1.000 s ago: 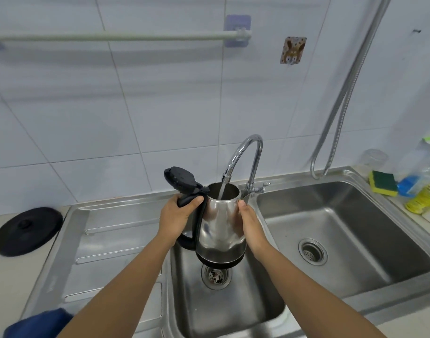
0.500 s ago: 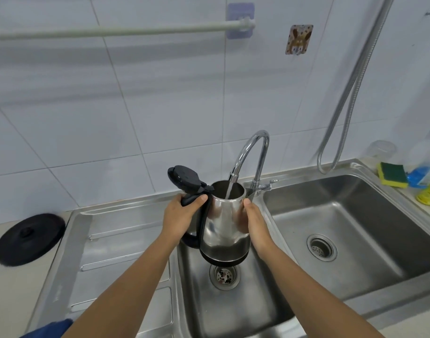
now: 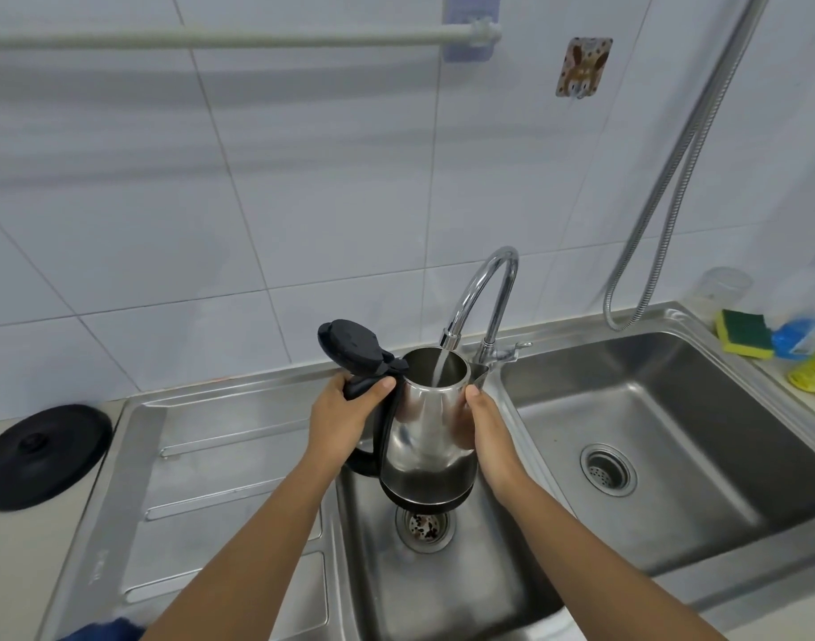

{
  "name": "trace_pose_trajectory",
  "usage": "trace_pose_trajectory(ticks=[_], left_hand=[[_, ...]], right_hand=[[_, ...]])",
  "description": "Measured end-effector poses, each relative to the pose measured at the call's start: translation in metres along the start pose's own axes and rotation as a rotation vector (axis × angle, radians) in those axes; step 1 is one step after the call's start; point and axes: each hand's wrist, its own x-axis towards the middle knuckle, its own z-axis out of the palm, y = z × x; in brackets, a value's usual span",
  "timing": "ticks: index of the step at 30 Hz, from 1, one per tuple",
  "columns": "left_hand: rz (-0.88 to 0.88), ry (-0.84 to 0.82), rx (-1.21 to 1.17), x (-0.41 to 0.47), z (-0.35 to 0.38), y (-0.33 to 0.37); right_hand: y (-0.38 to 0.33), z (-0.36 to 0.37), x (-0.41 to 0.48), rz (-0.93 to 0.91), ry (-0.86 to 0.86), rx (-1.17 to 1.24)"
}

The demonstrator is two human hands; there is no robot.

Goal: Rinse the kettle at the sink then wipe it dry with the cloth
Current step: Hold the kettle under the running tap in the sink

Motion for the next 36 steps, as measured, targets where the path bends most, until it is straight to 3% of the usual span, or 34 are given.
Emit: trace_pose_trajectory(ticks=[36], left_hand=[[0.023,0.023,-0.001,0.0053,-0.0052,0.0032]], right_hand=[[-0.0066,0.0035,0.002,0.002,-0.04,-0.002]])
